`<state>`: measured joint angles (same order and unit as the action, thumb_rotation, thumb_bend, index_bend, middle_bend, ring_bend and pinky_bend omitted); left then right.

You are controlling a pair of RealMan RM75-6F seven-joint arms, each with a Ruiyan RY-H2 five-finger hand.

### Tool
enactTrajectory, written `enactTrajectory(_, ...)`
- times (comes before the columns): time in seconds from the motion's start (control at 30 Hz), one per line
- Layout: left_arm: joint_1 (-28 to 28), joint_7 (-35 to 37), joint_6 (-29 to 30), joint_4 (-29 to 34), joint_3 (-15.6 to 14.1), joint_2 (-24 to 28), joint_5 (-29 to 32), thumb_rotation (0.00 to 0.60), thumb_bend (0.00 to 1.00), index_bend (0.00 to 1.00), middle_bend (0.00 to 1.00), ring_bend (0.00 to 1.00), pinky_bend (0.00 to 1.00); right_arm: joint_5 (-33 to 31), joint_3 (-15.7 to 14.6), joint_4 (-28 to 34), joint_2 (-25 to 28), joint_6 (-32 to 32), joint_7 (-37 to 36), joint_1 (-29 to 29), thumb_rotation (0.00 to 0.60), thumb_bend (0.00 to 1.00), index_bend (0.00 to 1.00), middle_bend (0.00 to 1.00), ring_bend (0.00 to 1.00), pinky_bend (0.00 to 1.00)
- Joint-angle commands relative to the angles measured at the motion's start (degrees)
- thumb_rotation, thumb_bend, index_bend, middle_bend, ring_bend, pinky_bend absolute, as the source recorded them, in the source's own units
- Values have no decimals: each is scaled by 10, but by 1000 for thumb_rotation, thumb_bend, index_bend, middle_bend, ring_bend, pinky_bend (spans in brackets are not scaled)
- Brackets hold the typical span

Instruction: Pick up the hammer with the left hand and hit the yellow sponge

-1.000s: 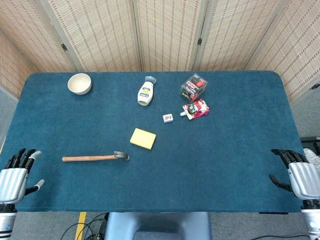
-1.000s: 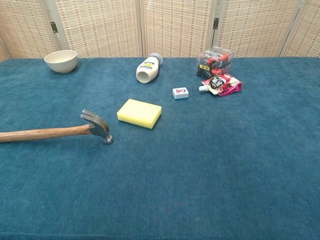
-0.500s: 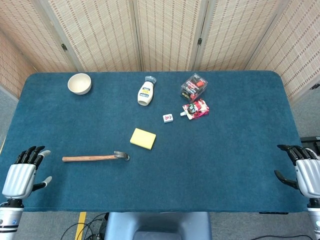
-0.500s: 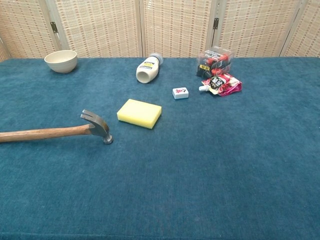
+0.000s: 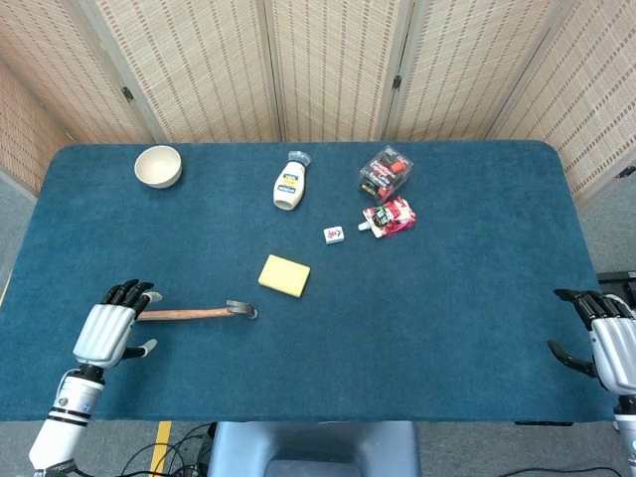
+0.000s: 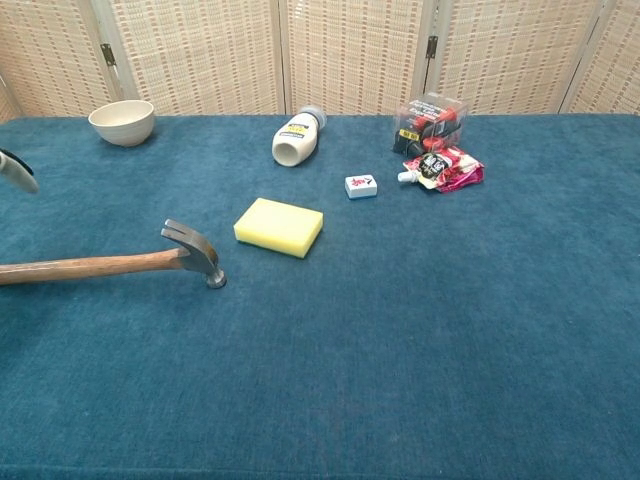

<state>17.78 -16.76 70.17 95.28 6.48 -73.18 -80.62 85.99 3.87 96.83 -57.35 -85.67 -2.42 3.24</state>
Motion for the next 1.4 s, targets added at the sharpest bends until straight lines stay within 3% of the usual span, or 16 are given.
enactTrajectory(0.03, 20, -11, -25, -2, 8, -12, 21, 600, 202, 305, 246, 150, 199, 0, 0, -1, 1, 0, -3, -1, 600, 130, 239, 311, 232, 281)
enactTrajectory(0.37, 44, -40, -31, -18, 18, -27, 44, 600, 203, 286, 256, 193, 348, 1, -1, -11, 0, 0, -16, -2, 600, 129, 239, 313, 232, 280)
enactTrajectory(0.57, 57, -59, -44, -28, 19, -56, 76, 600, 203, 287, 256, 174, 219, 4, -1, -18, -1, 4, -24, 1, 600, 130, 239, 317, 232, 277)
enactTrajectory(1.03, 98, -127, -83, -52, 28, -114, 177, 600, 206, 304, 269, 167, 200, 3, -5, -33, -5, 1, -41, -4, 600, 130, 239, 333, 232, 273)
enactTrajectory(1.4, 123, -132, -97, -63, 26, -133, 204, 600, 321, 332, 316, 167, 200, 3, -5, -39, -7, 0, -48, -6, 600, 130, 239, 335, 232, 272)
